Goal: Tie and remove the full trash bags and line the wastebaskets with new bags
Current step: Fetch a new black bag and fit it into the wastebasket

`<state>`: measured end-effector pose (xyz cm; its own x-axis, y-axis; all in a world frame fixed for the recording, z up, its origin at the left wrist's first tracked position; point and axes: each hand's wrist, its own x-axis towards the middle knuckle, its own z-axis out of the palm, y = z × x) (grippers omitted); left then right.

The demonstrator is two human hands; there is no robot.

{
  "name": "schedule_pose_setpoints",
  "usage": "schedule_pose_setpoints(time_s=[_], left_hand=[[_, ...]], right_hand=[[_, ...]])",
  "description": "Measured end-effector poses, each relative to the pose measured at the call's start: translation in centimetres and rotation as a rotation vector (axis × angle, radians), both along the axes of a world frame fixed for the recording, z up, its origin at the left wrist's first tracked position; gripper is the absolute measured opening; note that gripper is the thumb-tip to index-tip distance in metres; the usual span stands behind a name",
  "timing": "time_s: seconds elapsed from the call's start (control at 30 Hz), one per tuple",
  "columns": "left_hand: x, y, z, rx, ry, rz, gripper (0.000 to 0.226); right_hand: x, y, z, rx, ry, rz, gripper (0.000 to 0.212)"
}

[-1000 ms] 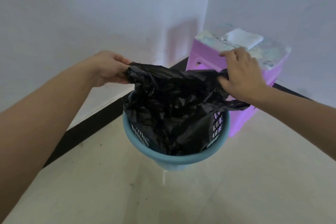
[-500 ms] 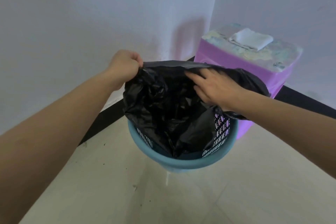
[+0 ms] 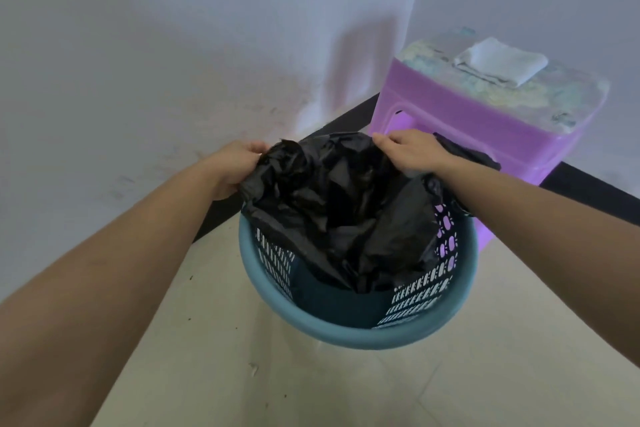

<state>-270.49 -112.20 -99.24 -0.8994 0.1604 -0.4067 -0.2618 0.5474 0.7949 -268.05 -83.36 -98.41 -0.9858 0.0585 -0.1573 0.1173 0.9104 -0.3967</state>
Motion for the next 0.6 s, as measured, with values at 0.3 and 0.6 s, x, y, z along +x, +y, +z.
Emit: schedule_pose_setpoints(time_s=[0.3,0.6], left_hand=[[0.1,-2.4,-1.9,-0.252,0.169,0.0,0.02],[0.7,-1.0,4.8,-0.335,0.018,-0.185,0.041]], right_hand=[[0.6,1.3,-0.5,-0.182,0.263,-0.067,0.046],[3.2,1.2,0.0,0.279,0.207,0.25,0.066]])
